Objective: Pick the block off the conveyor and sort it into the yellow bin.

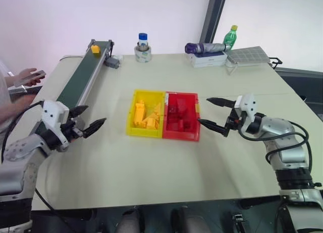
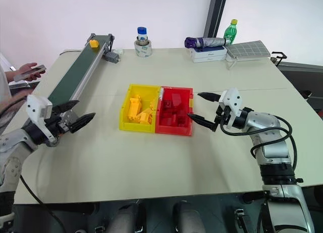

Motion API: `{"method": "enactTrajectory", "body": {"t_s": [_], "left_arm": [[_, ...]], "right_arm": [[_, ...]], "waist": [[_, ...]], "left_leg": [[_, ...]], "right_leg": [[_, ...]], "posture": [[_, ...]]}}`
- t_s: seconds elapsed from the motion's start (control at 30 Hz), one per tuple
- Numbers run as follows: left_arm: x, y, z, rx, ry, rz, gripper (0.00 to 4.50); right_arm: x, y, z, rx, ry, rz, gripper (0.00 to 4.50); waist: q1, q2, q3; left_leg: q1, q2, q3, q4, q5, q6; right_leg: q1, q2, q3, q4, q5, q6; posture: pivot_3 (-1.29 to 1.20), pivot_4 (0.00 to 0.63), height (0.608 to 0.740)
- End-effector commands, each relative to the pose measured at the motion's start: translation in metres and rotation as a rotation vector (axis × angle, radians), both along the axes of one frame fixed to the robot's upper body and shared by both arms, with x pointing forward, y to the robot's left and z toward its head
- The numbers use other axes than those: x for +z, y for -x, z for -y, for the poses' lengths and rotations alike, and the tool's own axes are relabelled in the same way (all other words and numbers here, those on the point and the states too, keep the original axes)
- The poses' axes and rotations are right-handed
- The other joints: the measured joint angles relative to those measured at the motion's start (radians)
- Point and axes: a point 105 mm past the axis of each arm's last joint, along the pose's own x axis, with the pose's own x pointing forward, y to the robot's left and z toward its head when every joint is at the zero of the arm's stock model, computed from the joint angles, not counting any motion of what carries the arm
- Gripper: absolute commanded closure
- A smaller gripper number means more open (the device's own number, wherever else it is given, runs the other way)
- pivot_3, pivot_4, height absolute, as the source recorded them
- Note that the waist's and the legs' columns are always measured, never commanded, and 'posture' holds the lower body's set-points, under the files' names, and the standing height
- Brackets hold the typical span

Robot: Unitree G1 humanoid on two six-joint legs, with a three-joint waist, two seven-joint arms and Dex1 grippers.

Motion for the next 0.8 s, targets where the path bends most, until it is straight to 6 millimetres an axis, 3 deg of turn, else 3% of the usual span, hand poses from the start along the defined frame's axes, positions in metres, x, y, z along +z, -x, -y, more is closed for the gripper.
{"method": "enactTrajectory", "body": {"t_s": [0.03, 0.27, 0.43, 0.8], "left_arm": [[0.021, 0.010, -0.012, 0.074, -0.018, 0.106, 0.06], [0.018, 0.028, -0.050, 0.276, 0.015, 0.131, 0.06], [0.005, 0.041, -0.087, 0.478, 0.075, 0.119, 0.06], [-0.002, 0.046, -0.097, 0.545, 0.069, 0.121, 0.06]], "right_arm": [[0.010, -0.001, -0.002, 0.011, -0.003, 0.043, 0.00], [0.011, -0.004, -0.005, 0.021, -0.005, 0.050, 0.00], [0.011, -0.006, -0.008, 0.029, -0.007, 0.052, 0.00], [0.001, -0.012, -0.001, 0.039, -0.010, 0.042, 0.00]], "waist": [[0.000, 0.000, 0.000], [-0.002, 0.000, 0.000], [0.000, 0.000, 0.000], [0.000, -0.001, 0.000]], "left_leg": [[0.000, 0.000, 0.000, 0.000, 0.000, 0.000], [0.000, 0.000, 0.000, 0.000, 0.000, 0.000], [0.000, 0.000, 0.000, 0.000, 0.000, 0.000], [0.000, 0.000, 0.001, 0.001, 0.000, 0.000]], "right_leg": [[0.000, 0.000, 0.000, 0.000, 0.000, 0.000], [0.000, 0.000, 0.000, 0.000, 0.000, 0.000], [0.000, 0.000, 0.000, 0.000, -0.001, -0.002], [0.000, -0.001, 0.001, 0.000, -0.002, -0.004]], "posture": [[0.00, 0.150, 0.740], [0.00, 0.150, 0.740], [0.00, 0.150, 0.740], [0.00, 0.150, 0.740]]}}
